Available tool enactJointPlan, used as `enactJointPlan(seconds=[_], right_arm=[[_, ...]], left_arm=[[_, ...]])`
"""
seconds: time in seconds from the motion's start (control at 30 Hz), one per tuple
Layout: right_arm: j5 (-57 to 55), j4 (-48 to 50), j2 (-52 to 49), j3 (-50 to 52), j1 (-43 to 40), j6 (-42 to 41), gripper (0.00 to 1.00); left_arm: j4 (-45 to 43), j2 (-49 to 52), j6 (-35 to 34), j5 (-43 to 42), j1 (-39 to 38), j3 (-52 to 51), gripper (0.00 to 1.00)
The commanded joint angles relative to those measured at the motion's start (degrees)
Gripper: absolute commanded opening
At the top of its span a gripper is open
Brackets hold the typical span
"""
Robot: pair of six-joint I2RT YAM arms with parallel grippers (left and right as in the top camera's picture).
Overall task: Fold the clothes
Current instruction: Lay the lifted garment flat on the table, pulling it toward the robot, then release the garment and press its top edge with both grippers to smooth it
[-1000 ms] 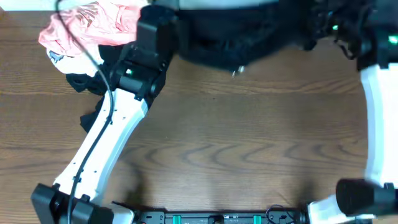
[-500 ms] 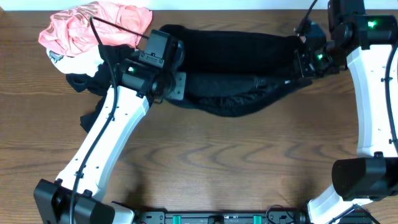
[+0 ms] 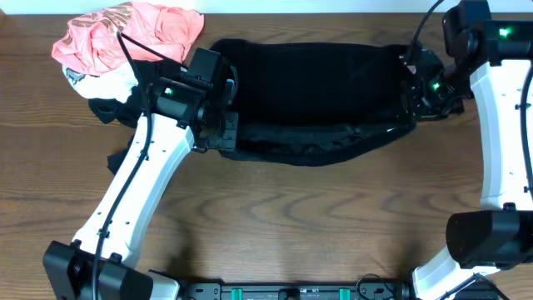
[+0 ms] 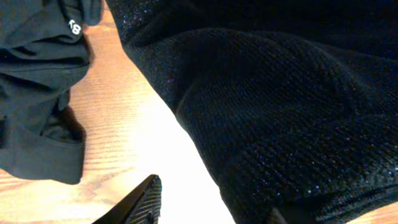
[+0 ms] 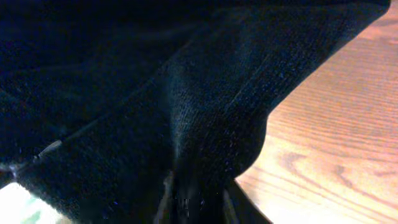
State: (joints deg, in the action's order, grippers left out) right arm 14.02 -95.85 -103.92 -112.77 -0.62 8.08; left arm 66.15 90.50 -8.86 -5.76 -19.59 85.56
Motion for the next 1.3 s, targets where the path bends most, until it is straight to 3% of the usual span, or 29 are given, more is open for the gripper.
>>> enactJointPlan(seconds=[0.0, 0.1, 0.3, 0.67, 0.97, 1.27], right_arm=[[-1.7, -1.1, -0.3, -0.8, -0.8, 0.6, 0.27], [-1.5, -1.5, -0.2, -0.6, -0.8, 0.1, 0.43], [-1.5, -1.5, -0.2, -0.3, 0.1, -1.4, 0.57], [0.7, 0.7, -0.2, -0.3, 0.5, -1.9, 0.58], [6.0, 15.6, -0.3, 3.0, -2.7, -7.3, 0.66], [8.3, 29.8, -0.4, 15.8, -8.1, -7.4, 0.73]], left_arm=[[0.4, -1.0, -0.2, 2.1, 0.6, -0.1, 0.46], [0.4, -1.0, -0.2, 2.1, 0.6, -0.1, 0.46], [1.3, -1.0, -0.2, 1.2, 0.6, -0.1, 0.46], [0.7, -1.0, -0.2, 1.0, 0.6, -0.1, 0.46], [-5.9, -0.9, 3.0, -4.4, -0.8, -0.1, 0.47], [-11.6, -0.5, 6.3, 1.9, -5.8, -0.1, 0.64]])
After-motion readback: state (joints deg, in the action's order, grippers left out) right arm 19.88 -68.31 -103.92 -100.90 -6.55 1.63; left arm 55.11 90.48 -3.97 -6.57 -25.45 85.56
